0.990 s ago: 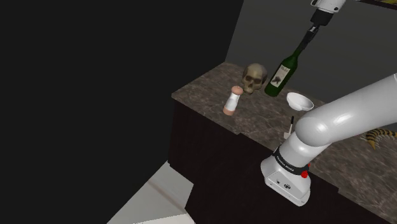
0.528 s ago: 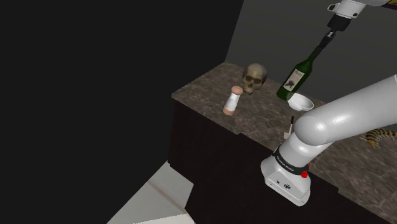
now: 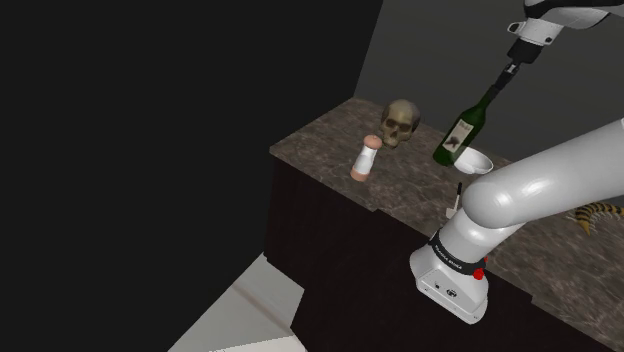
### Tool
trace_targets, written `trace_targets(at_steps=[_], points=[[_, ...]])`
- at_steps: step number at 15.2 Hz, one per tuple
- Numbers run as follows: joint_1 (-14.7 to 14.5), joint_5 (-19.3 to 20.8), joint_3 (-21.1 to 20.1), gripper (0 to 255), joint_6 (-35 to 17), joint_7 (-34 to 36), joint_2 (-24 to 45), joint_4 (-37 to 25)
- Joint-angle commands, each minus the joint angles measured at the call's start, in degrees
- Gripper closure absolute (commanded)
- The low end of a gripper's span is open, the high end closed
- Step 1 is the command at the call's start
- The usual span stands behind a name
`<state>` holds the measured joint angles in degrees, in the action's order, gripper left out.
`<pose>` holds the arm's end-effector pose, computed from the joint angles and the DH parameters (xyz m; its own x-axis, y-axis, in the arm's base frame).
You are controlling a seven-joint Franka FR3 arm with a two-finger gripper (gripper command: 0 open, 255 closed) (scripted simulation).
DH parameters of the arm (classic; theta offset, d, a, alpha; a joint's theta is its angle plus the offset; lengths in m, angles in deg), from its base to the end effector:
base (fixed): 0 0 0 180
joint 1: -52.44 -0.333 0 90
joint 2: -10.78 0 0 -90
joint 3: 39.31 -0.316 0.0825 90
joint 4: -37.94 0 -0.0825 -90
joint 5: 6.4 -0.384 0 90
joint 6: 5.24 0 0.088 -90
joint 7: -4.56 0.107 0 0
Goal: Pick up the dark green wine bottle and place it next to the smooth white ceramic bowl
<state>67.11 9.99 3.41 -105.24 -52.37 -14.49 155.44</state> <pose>0.1868 -0.4291 0.5654 0.9962 0.0829 0.0278 0.0823 -0.9963 0.0233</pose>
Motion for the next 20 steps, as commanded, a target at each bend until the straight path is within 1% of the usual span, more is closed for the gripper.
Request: trace_targets(at_steps=[1, 16, 20], points=[[0.0, 0.1, 0.4, 255, -1.5, 0.0, 0.1, 1.3], [0.3, 1.2, 3.5, 255, -13.0, 0.1, 1.4, 11.4], [0.3, 1.2, 3.5, 255, -13.0, 0.1, 1.4, 11.4]])
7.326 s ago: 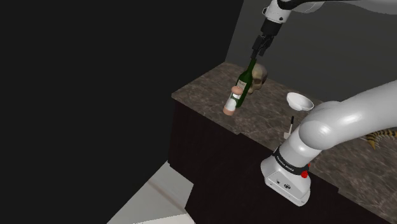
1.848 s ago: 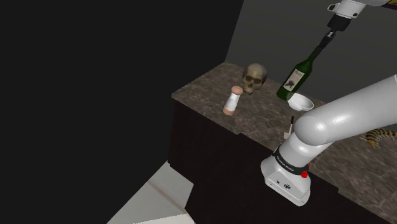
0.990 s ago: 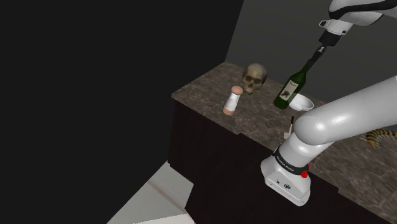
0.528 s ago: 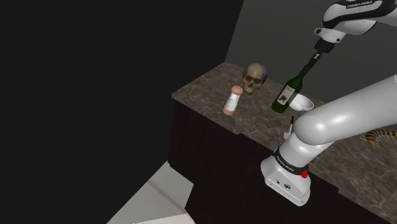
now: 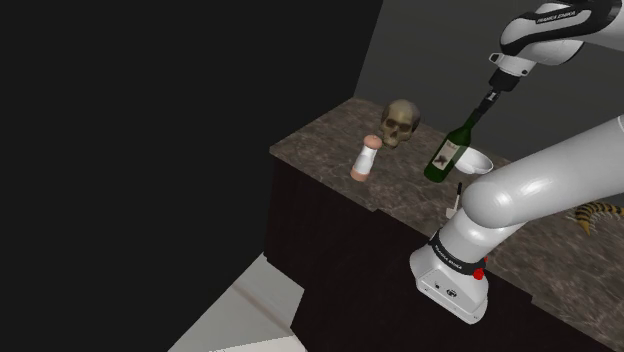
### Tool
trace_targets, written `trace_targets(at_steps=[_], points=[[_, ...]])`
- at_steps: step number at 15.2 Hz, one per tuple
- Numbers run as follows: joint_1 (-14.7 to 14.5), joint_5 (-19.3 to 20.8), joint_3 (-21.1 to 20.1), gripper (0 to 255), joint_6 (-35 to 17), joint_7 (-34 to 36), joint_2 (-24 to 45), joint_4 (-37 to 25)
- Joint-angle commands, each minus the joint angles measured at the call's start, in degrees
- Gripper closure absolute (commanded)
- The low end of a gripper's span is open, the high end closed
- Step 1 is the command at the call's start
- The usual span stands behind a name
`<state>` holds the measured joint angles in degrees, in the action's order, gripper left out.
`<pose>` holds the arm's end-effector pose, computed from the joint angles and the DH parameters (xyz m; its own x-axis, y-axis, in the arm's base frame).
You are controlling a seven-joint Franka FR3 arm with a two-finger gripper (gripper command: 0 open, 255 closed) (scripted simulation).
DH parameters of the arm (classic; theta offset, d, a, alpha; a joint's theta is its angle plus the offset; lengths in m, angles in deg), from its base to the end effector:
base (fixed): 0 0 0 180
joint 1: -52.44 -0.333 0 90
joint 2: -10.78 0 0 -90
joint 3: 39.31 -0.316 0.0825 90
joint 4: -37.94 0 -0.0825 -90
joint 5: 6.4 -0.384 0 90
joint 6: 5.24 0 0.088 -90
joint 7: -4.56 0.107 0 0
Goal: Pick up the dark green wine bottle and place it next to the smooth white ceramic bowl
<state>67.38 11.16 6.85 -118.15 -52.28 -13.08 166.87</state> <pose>0.1874 -0.4297 0.4775 0.9962 0.0831 0.0279 0.0824 -0.9963 0.0237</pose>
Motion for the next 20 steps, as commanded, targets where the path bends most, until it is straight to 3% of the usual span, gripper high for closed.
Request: trace_targets(at_steps=[1, 3, 4, 9, 13, 20], points=[[0.0, 0.0, 0.0, 255, -0.1, 0.0, 0.0, 0.0], [0.0, 0.0, 0.0, 255, -0.1, 0.0, 0.0, 0.0], [0.0, 0.0, 0.0, 0, -0.1, 0.0, 0.0, 0.0], [0.0, 0.0, 0.0, 0, -0.1, 0.0, 0.0, 0.0], [0.1, -0.3, -2.3, 0, 7.4, 0.2, -1.6, -5.9], [0.1, -0.3, -2.3, 0, 7.4, 0.2, -1.6, -5.9]])
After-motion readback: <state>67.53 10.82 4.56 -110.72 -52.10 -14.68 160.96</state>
